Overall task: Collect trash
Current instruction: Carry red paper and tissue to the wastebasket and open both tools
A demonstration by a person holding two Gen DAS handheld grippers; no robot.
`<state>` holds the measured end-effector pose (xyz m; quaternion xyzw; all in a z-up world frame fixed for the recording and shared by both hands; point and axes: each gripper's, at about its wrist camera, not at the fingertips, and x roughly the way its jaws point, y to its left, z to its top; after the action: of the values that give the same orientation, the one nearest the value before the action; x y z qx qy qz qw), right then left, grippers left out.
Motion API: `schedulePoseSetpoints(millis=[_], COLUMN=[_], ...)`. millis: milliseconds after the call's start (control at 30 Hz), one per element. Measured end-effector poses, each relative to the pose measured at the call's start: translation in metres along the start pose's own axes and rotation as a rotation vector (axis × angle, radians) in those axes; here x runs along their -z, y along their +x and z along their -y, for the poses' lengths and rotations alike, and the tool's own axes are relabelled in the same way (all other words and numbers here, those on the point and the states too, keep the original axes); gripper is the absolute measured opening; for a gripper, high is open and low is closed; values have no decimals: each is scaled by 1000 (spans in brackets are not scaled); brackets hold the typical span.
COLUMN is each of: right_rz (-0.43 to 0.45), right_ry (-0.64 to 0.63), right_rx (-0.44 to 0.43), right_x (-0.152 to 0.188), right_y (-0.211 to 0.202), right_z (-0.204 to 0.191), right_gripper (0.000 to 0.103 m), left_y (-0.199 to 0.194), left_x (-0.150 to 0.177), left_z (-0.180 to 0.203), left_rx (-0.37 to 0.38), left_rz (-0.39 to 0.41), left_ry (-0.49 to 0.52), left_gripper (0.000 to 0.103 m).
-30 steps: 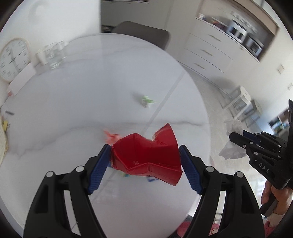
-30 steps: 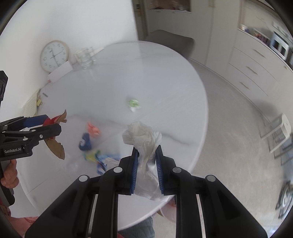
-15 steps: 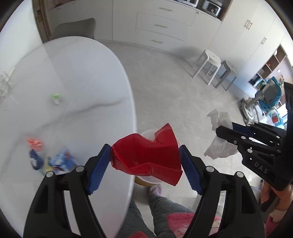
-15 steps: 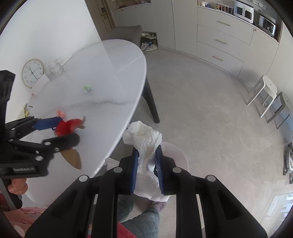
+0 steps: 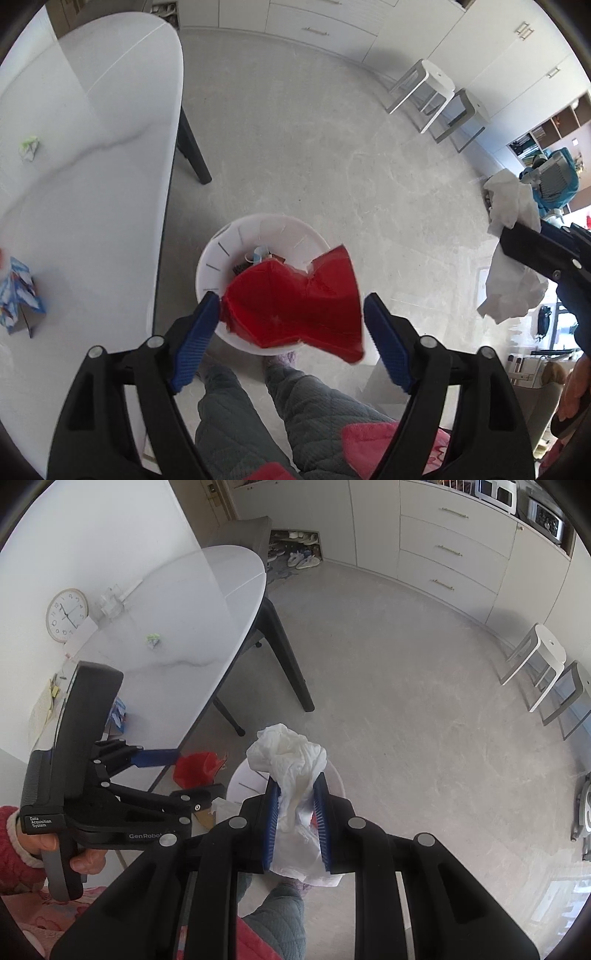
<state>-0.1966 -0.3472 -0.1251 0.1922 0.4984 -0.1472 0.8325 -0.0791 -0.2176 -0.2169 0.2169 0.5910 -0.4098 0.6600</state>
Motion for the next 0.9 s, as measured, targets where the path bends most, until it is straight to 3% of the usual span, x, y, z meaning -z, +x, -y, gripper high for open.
schedulePoseSetpoints(millis=[533,733,767,800,833,900], right_rz=[1,-54,-77,-92,-110,-131], right_ry=[7,-8,-15,-18,-21,-29], right_rx=[-35,-56,-61,-65,-66,-39], right_x=[4,9,11,13,15,17], right_y=[12,49,63,71,80,97], right_z=[2,-11,-15,-17,-20,-26], right_gripper=[21,23,26,40,62,80], left_y=[-56,-87,-93,-97,-102,-108], left_x=[8,23,27,32,35,43], left_z=[-6,-26,-33,-40,-47,-62], left_rx=[-80,-107,-109,-112,-117,-134], left_rz=[108,157,163,168,171,179], left_ry=[-17,-36,-50,-66,-84,-120], left_gripper=[85,85,85,85,85,85])
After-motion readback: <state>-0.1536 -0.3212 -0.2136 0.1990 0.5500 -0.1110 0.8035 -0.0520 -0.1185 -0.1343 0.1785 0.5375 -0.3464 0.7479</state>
